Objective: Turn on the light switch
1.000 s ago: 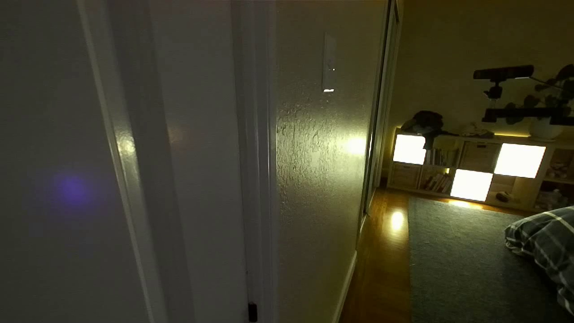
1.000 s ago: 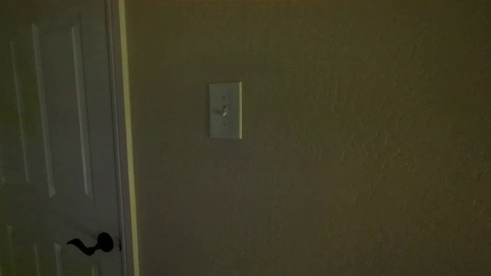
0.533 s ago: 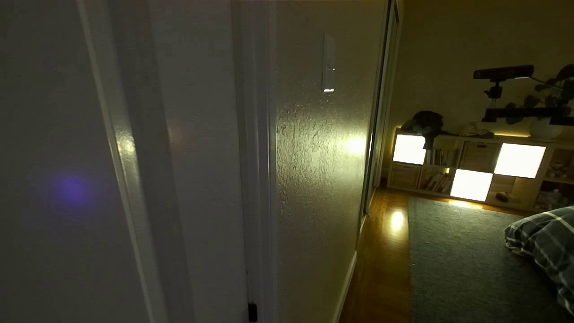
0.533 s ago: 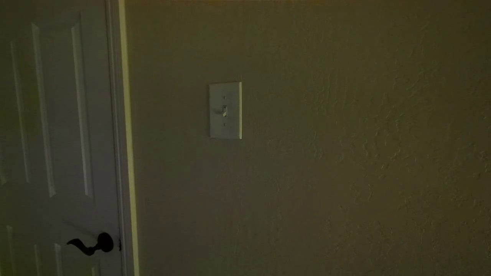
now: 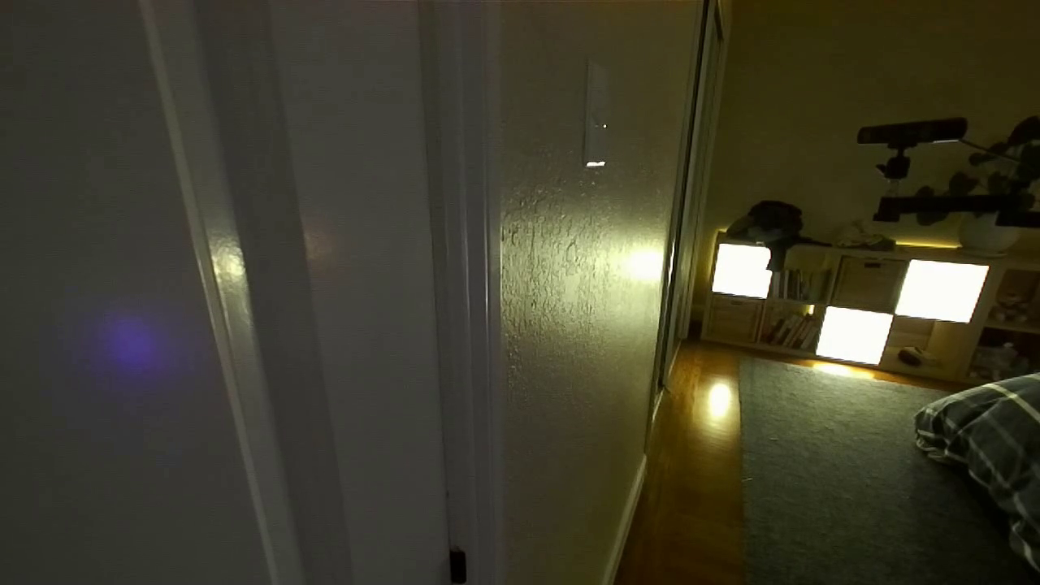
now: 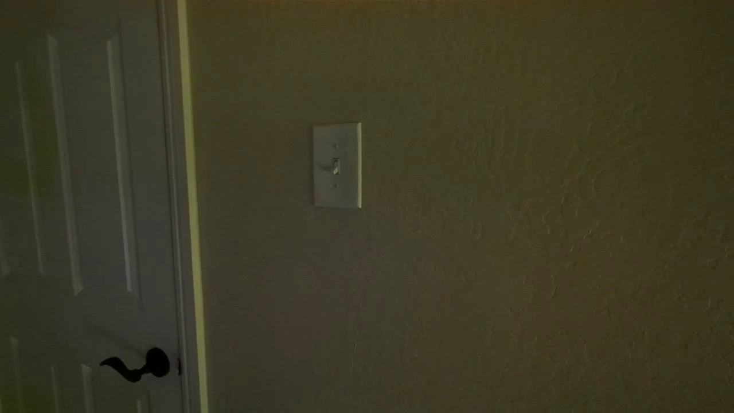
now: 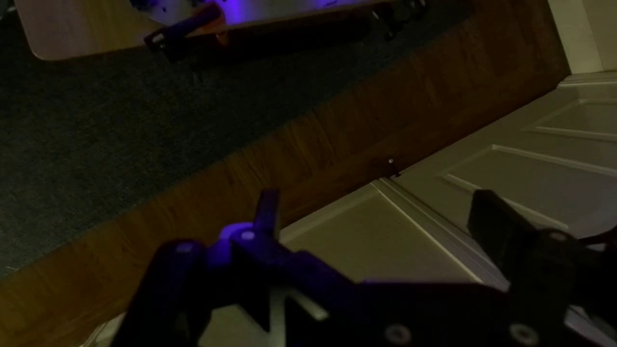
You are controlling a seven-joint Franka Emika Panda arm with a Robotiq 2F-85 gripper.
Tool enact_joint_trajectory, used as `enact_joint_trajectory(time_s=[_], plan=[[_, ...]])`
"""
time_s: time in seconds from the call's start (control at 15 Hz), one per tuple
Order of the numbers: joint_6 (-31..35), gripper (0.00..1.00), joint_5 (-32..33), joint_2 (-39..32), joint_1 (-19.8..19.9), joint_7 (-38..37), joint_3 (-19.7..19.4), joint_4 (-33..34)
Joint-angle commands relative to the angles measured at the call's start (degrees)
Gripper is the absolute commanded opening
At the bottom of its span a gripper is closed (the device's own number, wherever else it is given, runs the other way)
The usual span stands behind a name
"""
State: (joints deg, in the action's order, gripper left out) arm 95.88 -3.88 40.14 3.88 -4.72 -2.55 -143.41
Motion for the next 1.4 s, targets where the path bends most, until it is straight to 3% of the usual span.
enact_joint_trajectory(time_s=[0.0,0.4,1.13,1.33], plan=[[7.8,1.00,0.8,-8.3,-0.9,2.8,0.6,3.7],[19.2,1.00,1.8,-19.1,-2.3,8.7,1.1,10.6],[18.9,1.00,1.3,-20.2,-2.3,7.7,1.4,11.6],[21.4,1.00,2.8,-21.4,-2.2,9.7,1.2,12.7]])
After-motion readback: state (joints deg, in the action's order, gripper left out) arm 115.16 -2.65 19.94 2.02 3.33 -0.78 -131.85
